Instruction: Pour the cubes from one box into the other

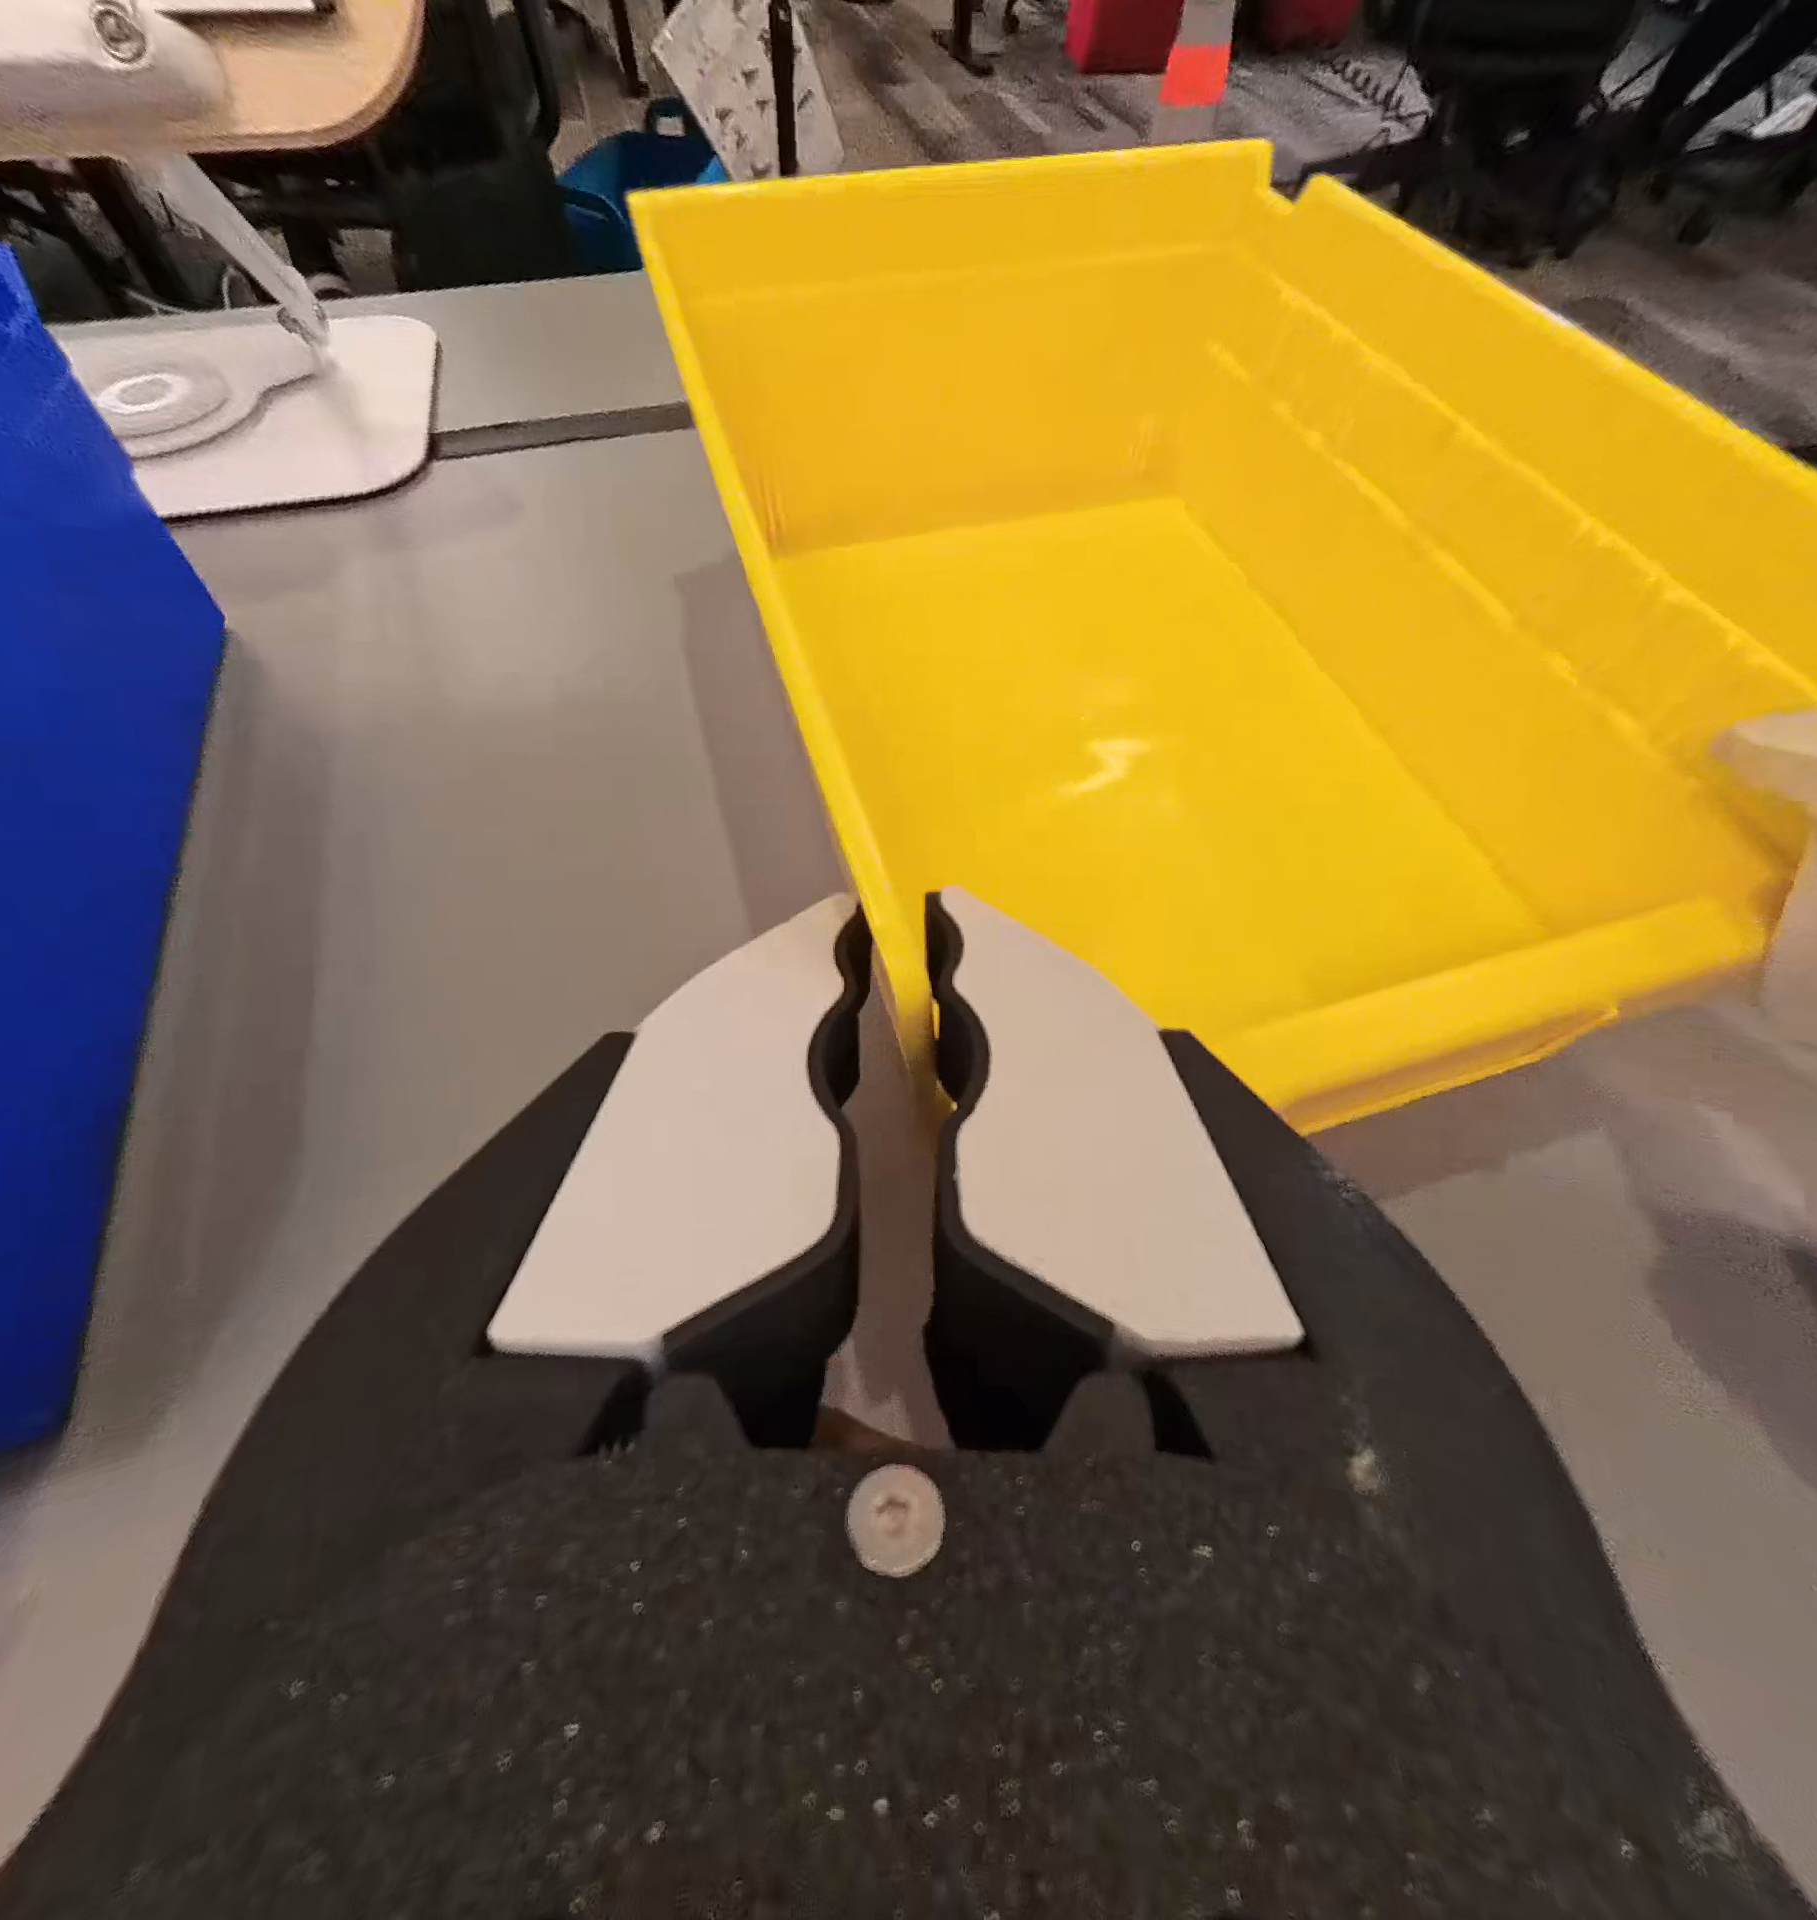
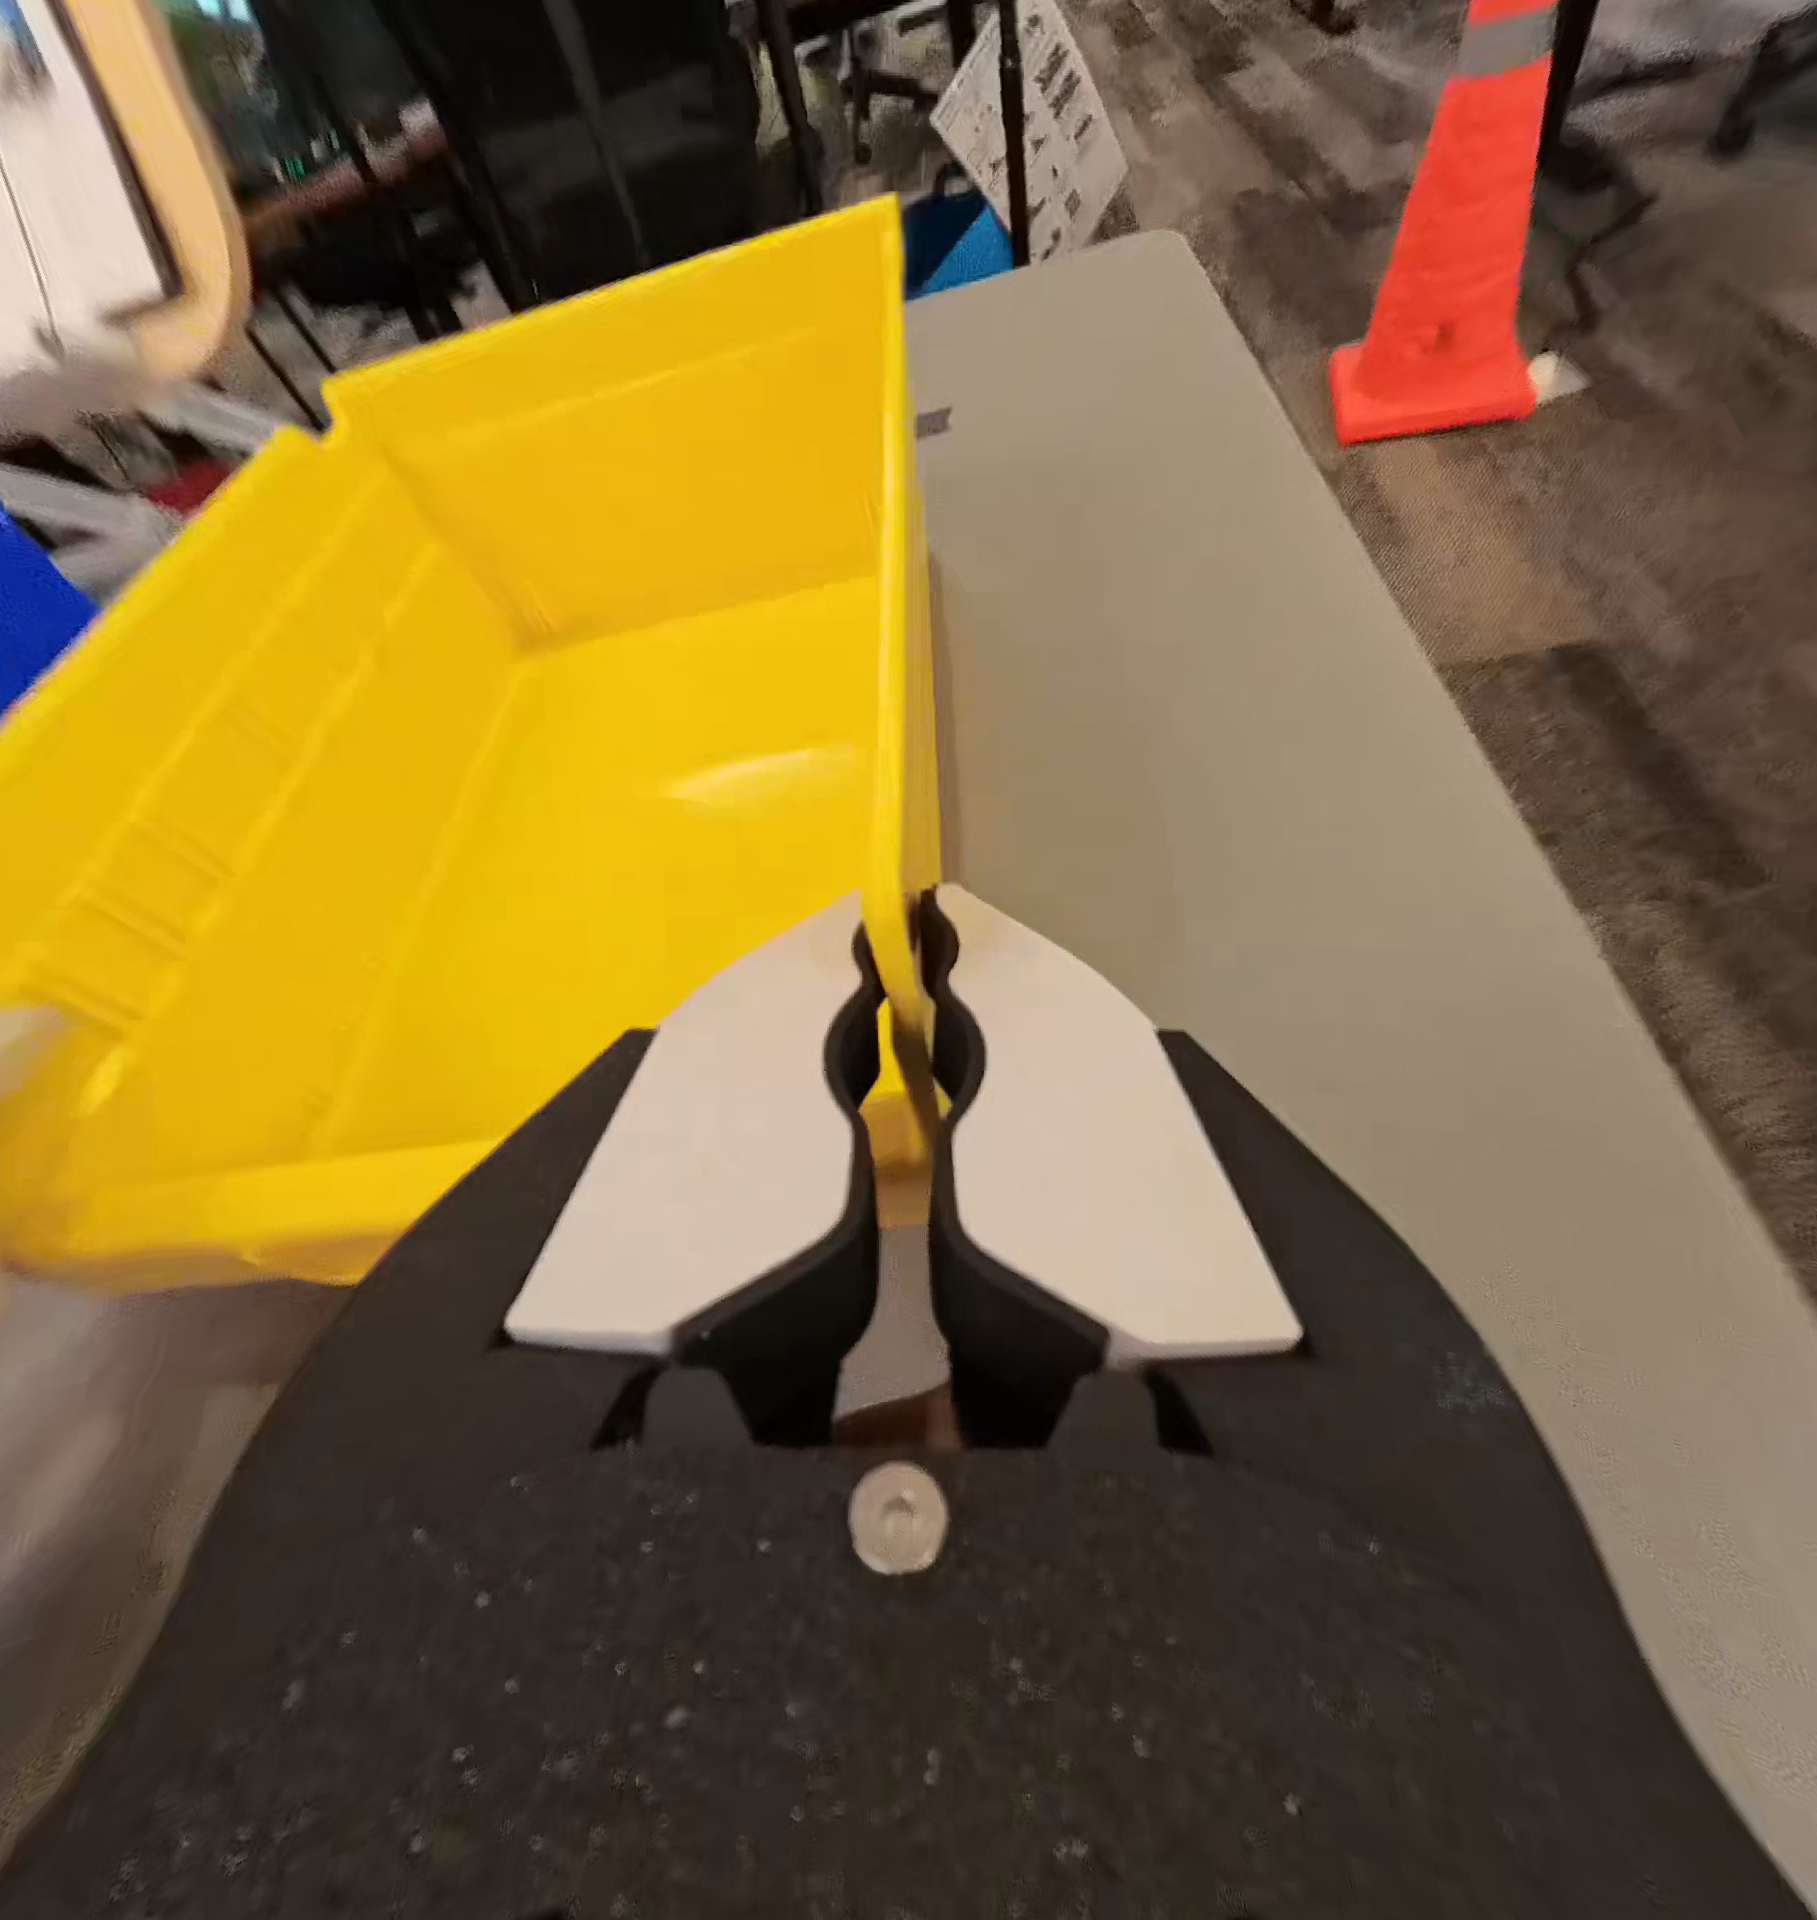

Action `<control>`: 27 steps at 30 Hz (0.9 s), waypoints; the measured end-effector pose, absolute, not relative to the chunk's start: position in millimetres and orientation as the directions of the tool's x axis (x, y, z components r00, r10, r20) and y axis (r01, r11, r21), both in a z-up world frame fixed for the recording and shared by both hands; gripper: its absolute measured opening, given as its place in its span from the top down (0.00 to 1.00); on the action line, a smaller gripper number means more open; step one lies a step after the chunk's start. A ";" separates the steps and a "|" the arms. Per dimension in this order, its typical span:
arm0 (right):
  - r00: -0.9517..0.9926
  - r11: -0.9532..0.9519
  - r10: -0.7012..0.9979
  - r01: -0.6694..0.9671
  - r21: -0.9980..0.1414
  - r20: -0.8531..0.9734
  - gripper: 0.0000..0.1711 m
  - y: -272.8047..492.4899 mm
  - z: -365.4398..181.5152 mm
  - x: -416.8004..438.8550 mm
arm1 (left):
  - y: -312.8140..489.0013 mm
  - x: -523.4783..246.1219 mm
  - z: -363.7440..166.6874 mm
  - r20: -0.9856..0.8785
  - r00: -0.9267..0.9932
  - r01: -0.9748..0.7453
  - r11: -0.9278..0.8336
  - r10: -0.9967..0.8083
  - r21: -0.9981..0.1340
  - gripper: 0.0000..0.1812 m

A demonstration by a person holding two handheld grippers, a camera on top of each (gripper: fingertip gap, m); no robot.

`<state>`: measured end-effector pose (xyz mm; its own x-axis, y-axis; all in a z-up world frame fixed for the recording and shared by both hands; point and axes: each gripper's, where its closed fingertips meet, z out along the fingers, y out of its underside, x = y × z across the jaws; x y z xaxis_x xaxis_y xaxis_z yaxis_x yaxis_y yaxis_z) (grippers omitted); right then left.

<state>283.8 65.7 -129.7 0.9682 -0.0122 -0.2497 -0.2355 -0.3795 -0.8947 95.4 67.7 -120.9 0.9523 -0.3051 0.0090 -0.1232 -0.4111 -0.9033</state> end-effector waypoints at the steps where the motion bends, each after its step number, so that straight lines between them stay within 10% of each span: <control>1: 0.957 -0.375 -0.033 -0.278 -0.884 -0.287 0.97 66.7 -129.5 285.2 | 66.9 97.0 -121.2 0.004 0.946 -0.138 -0.414 -0.323 -0.900 0.94; 8: 0.975 -0.294 -0.092 -0.219 -0.931 -0.200 0.85 41.7 -80.8 289.4 | 35.4 77.1 -70.2 0.087 0.833 -0.134 -0.352 -0.546 -0.926 0.77; 15: 0.992 -0.186 0.076 -0.081 -0.979 -0.097 0.83 24.3 -20.3 215.9 | 33.0 -116.1 -1.4 -0.025 0.904 -0.128 -0.215 -0.427 -0.968 0.76; 27: 0.867 -0.481 0.408 -0.062 -0.874 -0.286 0.73 44.6 -97.9 -88.8 | 65.0 -275.2 -100.6 -0.023 0.980 -0.107 -0.429 -0.197 -0.897 0.71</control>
